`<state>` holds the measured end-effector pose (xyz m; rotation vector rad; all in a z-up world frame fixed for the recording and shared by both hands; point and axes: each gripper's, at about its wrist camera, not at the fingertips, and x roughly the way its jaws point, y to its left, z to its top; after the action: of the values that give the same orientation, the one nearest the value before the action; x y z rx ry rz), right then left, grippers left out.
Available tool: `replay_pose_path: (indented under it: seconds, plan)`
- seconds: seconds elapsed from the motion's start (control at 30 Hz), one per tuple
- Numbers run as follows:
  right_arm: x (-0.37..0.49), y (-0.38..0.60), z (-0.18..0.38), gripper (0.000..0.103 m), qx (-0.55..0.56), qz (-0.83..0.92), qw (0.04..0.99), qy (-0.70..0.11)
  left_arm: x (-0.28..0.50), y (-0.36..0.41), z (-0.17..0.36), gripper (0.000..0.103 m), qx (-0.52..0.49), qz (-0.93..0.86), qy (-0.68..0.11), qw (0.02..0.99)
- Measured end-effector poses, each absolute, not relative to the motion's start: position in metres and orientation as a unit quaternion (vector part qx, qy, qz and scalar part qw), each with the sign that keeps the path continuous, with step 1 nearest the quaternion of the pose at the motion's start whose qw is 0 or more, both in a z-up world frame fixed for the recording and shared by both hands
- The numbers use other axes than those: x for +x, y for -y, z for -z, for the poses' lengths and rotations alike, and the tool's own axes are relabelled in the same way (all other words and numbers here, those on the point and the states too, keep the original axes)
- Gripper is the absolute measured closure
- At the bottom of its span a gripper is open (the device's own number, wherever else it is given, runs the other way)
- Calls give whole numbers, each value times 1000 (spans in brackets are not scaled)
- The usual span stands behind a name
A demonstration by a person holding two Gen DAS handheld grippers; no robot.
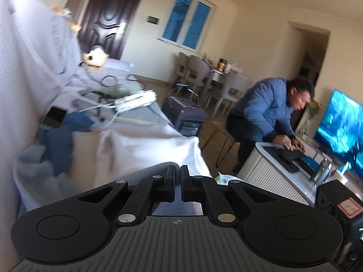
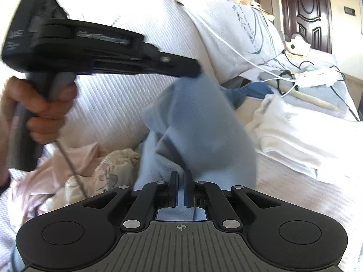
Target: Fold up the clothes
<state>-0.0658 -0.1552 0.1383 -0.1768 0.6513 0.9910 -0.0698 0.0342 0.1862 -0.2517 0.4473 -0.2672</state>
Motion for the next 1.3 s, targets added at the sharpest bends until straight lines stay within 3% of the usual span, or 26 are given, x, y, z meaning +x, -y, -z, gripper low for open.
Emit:
replay_pose_path:
  seconds: [0.07, 0.13, 0.17, 0.2, 0.47, 0.5, 0.53, 0.57, 0.6, 0.67, 0.83, 0.93, 1.07, 1.17, 1.3]
  plan:
    - [-66, 169, -144, 86, -77, -462, 829, -304, -61, -24, -188, 99, -114, 143, -222, 958]
    - [-65, 184, -149, 47, -70, -455, 836, -300, -56, -22, -189, 99, -117, 155, -225, 955]
    - [-62, 195, -149, 17, -62, -442, 846, -292, -55, -22, -189, 99, -120, 161, -226, 953]
    - [-57, 204, -149, 15, -52, -433, 852, -289, -53, -23, -190, 99, -125, 167, -227, 951]
    - [33, 250, -133, 16, 127, -458, 800, -366, -47, -22, -210, 99, -116, 210, -233, 942]
    - [41, 255, -131, 23, 158, -469, 788, -367, -42, -19, -211, 99, -110, 212, -237, 942]
    - [49, 258, -129, 38, 184, -472, 779, -369, -35, -17, -212, 99, -105, 212, -242, 941]
    - [57, 260, -126, 71, 197, -461, 779, -378, -28, -13, -213, 99, -99, 212, -247, 940]
    - [66, 262, -123, 85, 209, -450, 777, -387, -19, -9, -215, 101, -89, 211, -246, 942]
    - [76, 260, -127, 92, 189, -425, 799, -382, 0, 0, -221, 102, -61, 209, -236, 947]
    - [92, 248, -152, 95, 74, -352, 873, -330, 58, 22, -235, 102, -14, 181, -249, 951]
    - [111, 246, -180, 95, -1, -300, 923, -243, 67, 24, -236, 101, -1, 171, -240, 956]
    - [128, 244, -208, 94, -62, -279, 948, -139, 62, 14, -217, 76, 8, 153, -253, 955]
    - [158, 239, -200, 85, -71, -256, 950, -166, 59, 4, -186, 74, 13, 134, -294, 946]
    - [185, 236, -156, 61, -90, -204, 949, -225, 39, -11, -148, 72, 3, 122, -357, 926]
